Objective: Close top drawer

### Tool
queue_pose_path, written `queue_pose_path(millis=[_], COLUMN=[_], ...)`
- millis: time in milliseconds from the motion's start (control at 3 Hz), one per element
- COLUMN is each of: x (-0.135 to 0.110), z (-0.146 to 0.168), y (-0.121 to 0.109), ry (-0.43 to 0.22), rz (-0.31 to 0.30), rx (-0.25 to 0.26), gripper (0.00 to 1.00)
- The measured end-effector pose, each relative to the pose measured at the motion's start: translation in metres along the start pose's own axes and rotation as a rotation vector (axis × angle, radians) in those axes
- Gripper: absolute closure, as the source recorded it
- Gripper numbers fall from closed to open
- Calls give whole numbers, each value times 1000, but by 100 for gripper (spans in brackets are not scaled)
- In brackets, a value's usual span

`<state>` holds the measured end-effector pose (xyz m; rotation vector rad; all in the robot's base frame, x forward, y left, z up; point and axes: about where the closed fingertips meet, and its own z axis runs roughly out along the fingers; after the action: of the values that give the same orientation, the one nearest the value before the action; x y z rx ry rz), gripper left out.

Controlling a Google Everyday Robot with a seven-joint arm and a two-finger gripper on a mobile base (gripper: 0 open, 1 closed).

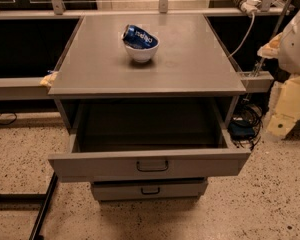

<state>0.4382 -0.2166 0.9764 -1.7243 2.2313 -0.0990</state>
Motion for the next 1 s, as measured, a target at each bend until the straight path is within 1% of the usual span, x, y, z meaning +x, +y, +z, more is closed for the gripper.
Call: queue_pose_path(millis=[333,667,1000], x=[0,0,5], z=[0,0,17], y=[0,0,2], ry=[0,0,-19], rz=[0,0,9], rx=[0,0,5], gripper=[0,7,24])
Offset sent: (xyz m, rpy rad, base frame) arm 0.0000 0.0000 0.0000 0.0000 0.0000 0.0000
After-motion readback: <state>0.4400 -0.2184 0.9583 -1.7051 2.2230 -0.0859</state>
